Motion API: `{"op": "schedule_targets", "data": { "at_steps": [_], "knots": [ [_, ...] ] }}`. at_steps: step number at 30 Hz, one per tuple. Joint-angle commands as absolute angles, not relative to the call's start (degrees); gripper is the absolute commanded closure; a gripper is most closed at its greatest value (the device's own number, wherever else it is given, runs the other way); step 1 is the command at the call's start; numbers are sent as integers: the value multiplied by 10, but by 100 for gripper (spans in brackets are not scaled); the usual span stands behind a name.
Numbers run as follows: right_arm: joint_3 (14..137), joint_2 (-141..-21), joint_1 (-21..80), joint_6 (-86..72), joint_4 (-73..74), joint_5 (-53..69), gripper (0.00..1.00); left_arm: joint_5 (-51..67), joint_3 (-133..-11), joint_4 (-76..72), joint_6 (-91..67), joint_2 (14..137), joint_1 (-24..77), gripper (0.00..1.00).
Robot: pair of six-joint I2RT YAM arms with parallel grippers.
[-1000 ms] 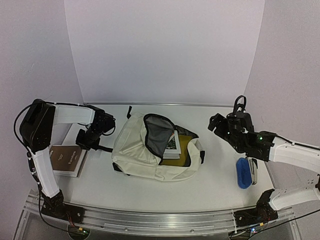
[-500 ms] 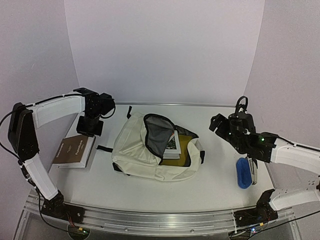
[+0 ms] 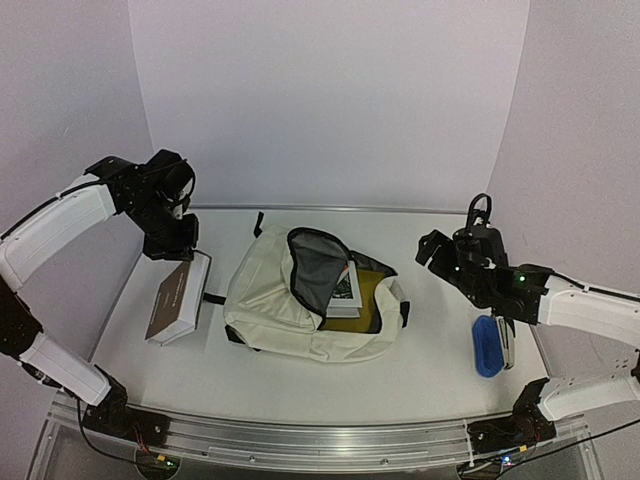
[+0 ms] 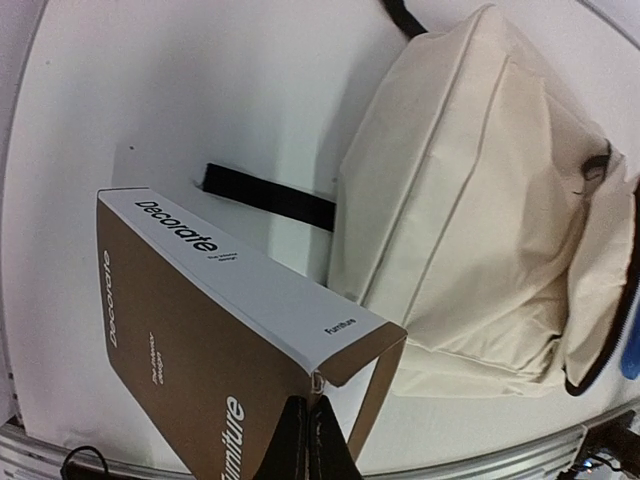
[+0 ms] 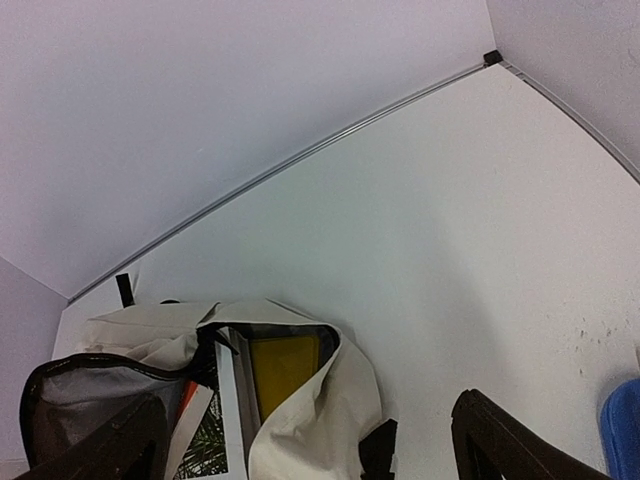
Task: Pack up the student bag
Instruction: Pick up the book from the center of the board.
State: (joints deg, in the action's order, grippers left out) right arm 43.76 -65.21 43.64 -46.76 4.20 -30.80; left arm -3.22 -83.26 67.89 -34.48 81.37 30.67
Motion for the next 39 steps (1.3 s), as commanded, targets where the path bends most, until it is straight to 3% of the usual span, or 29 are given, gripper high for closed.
{"op": "schedule_targets", "data": {
  "at_steps": [1, 11, 20, 25, 29, 36, 39],
  "knots": [
    [467, -670, 435, -472, 46, -297, 2, 88, -842, 636, -366, 782, 291, 100],
    [470, -667, 434, -474, 46, -286, 2, 206, -813, 617, -378, 736, 234, 100],
    [465, -666, 435, -476, 47, -278, 2, 193, -739, 607, -358, 720, 183, 99],
    [462, -659, 434, -475, 50, -277, 2, 122, -739, 643, -344, 718, 179, 84],
    [457, -655, 434, -478, 51, -278, 2, 117, -739, 643, -346, 702, 179, 55],
    [459, -663, 434, -479, 51, -275, 2, 180, -739, 601, -354, 683, 179, 20],
    [460, -666, 434, -479, 51, -274, 2, 191, -741, 598, -349, 687, 179, 10]
  ]
}}
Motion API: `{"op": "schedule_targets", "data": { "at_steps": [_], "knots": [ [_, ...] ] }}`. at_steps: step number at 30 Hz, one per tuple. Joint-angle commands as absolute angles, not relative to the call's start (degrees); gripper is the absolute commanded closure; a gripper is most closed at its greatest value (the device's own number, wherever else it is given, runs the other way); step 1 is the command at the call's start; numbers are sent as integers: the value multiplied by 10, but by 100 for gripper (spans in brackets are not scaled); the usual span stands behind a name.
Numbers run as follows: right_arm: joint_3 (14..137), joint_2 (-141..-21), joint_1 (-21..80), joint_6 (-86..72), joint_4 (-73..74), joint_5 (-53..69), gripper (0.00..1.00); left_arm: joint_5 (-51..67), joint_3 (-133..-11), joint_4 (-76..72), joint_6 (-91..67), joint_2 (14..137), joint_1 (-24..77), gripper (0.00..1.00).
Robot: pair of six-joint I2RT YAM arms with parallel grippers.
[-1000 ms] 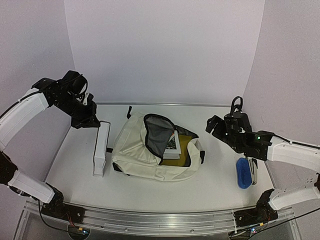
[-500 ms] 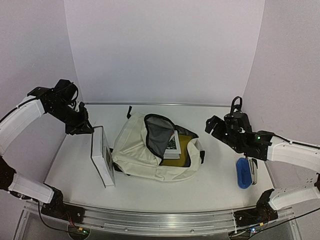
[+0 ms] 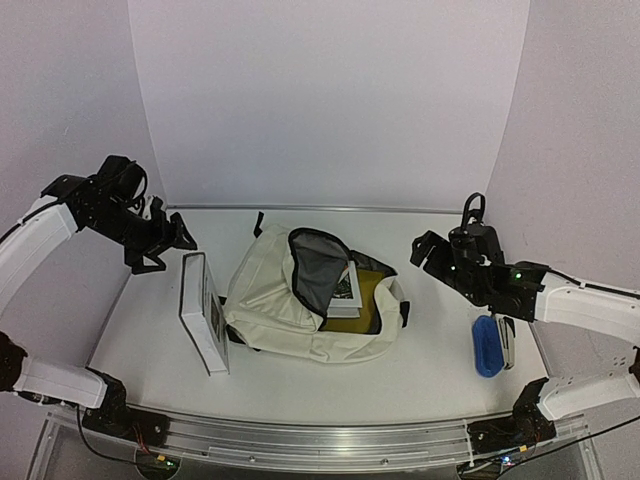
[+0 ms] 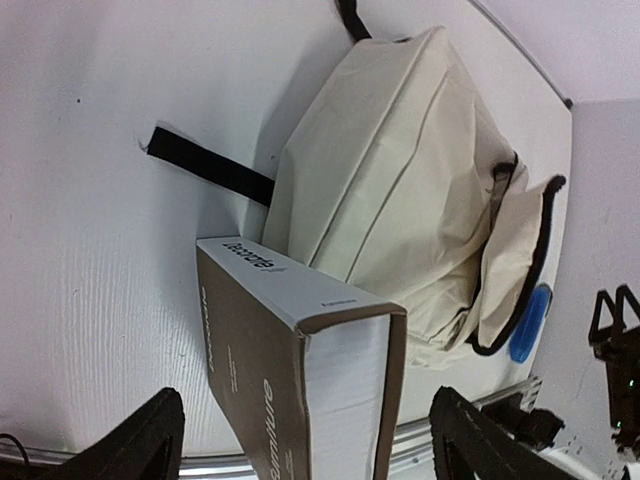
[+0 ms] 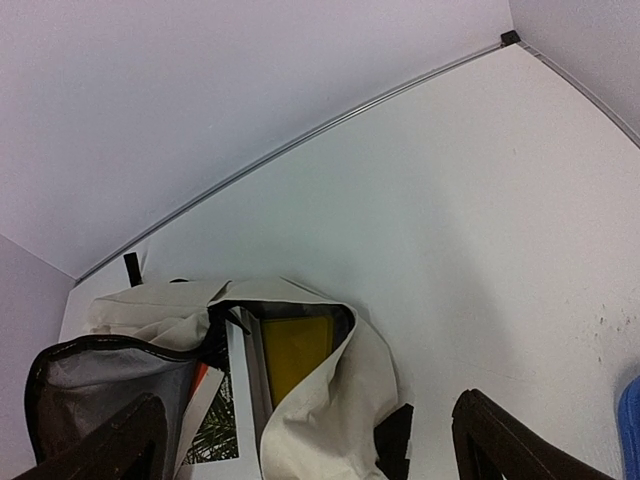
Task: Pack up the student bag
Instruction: Pick up the book from the center of the board.
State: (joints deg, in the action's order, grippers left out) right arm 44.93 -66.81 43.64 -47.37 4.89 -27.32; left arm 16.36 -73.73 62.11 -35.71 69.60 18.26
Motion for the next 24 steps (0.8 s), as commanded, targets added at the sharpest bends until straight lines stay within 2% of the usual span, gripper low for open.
{"op": "schedule_targets", "data": {
  "at_steps": [1, 3, 14, 24],
  "knots": [
    [461, -667, 435, -479, 51, -274, 2, 187, -744, 608, -346, 693, 179, 7],
    [460, -667, 434, -479, 51, -274, 2, 187, -751, 627, -337, 711, 180, 1],
    [451, -665, 434, -477, 51, -279, 2, 207, -741, 623, -338, 738, 199, 0],
    [445, -663, 434, -475, 51, -283, 2, 128, -755, 657, -339, 771, 245, 0]
  ]
}}
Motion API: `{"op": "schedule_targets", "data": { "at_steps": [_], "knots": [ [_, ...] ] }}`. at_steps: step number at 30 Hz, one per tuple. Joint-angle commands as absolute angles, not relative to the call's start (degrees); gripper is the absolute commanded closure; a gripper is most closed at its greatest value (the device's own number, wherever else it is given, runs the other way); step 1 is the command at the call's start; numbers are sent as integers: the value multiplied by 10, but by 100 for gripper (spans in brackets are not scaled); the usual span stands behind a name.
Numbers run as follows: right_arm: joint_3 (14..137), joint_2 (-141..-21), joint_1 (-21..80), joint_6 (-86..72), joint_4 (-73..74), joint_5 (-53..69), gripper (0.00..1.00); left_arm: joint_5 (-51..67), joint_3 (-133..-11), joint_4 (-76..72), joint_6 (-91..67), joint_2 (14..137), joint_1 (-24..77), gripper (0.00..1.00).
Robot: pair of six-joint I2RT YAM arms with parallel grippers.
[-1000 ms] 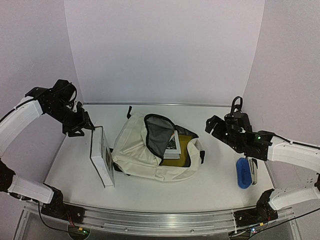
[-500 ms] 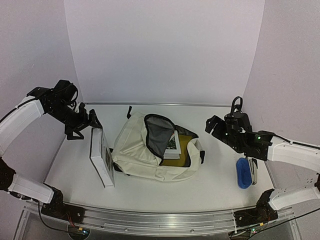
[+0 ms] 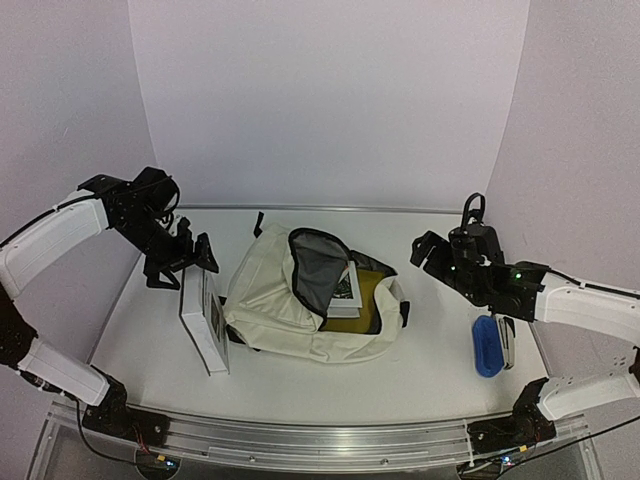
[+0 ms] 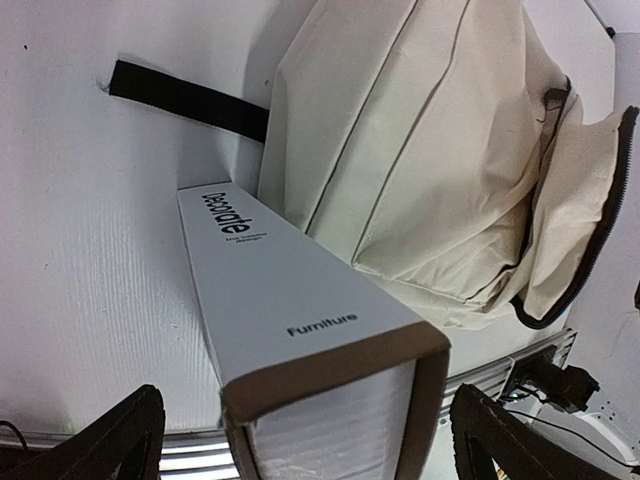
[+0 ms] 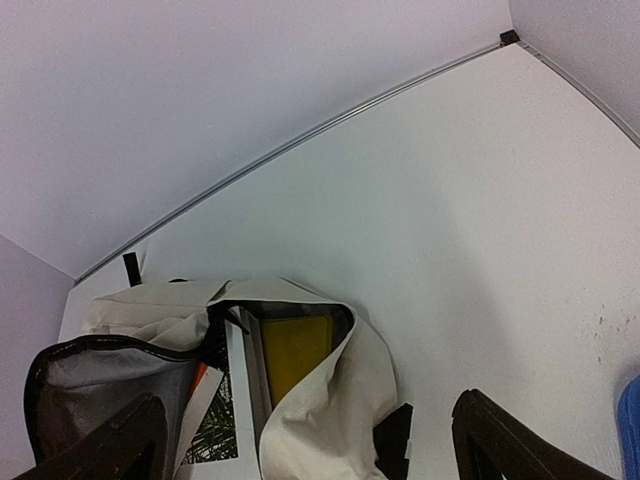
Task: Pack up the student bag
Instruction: Pick up the book from the center of the board.
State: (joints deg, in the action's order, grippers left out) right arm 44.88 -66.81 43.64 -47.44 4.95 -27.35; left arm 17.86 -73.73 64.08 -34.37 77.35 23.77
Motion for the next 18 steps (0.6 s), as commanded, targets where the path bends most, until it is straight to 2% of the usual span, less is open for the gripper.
{"op": "schedule_targets", "data": {
  "at_steps": [1, 4, 10, 15, 18],
  "knots": [
    [444, -662, 434, -476, 51, -284, 2, 122, -756, 658, -339, 766, 245, 1],
    [440, -661, 434, -477, 51, -286, 2, 125, -750, 650, -335, 757, 245, 10],
    [443, -667, 434, -476, 51, -285, 2, 122, -747, 668, -333, 767, 246, 39],
    [441, -667, 435, -477, 51, -286, 2, 92, -755, 695, -330, 763, 247, 42],
    [440, -670, 434, -479, 51, -287, 2, 108, -743, 683, -328, 758, 246, 40]
  ]
}}
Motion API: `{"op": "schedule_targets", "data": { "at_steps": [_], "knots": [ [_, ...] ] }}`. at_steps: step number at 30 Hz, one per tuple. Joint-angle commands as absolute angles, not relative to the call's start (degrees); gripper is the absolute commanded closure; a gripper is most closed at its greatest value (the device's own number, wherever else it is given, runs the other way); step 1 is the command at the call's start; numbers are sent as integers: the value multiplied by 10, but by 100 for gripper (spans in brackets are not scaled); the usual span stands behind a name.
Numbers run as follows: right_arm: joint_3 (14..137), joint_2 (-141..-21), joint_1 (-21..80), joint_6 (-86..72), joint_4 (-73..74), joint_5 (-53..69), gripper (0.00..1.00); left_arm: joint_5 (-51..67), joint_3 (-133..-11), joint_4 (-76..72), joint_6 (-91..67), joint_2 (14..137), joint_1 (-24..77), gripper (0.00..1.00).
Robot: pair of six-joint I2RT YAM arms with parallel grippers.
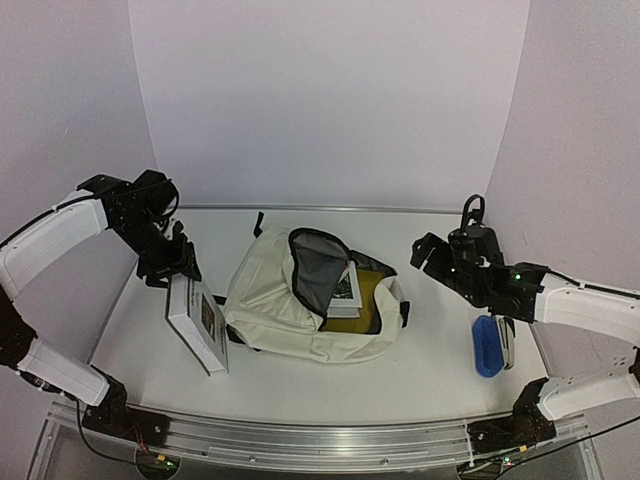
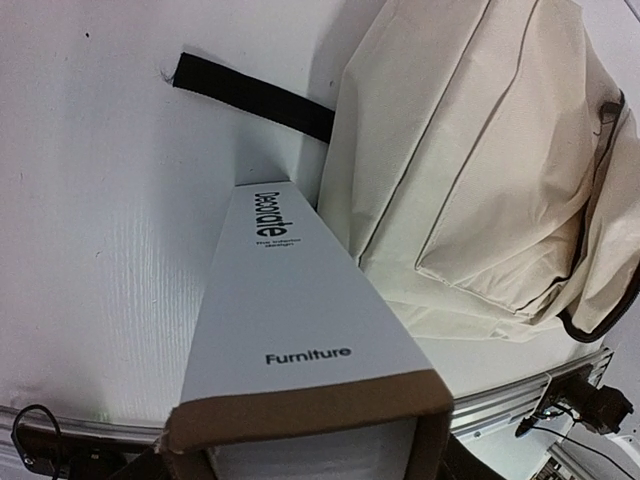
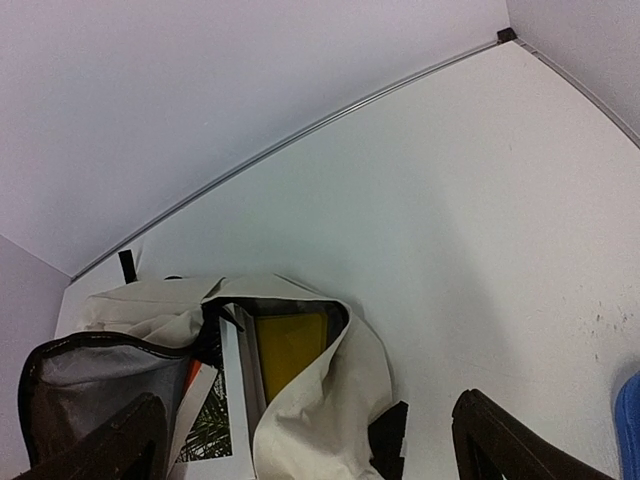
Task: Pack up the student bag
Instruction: Pick up the book from the center of the board.
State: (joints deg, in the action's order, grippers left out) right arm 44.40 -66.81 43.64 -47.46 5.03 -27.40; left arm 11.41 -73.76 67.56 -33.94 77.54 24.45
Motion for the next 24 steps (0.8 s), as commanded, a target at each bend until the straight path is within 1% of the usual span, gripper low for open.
{"op": "schedule_targets", "data": {
  "at_steps": [1, 3, 8, 11, 15, 17, 21, 24],
  "knots": [
    [441, -671, 434, -479, 51, -287, 2, 115, -735, 677, -327, 757, 246, 40],
    [443, -673, 435, -478, 51, -284, 2, 127, -723, 666, -326, 756, 246, 41],
    [446, -664, 434, -474, 51, -284, 2, 126, -720, 656, -333, 741, 246, 57],
    [446, -659, 434, -472, 51, -286, 2, 127, -731, 660, -338, 728, 245, 62],
    [449, -653, 434, -475, 51, -278, 2, 127, -750, 659, -352, 706, 245, 73],
    [454, -650, 434, -474, 51, -268, 2, 127, -760, 652, -361, 691, 245, 76],
    [474, -635, 434, -444, 32, -204, 2, 140, -787, 626, -377, 662, 244, 77],
    [476, -617, 434, -397, -49, -74, 2, 164, -804, 587, -380, 643, 242, 78]
  ]
}}
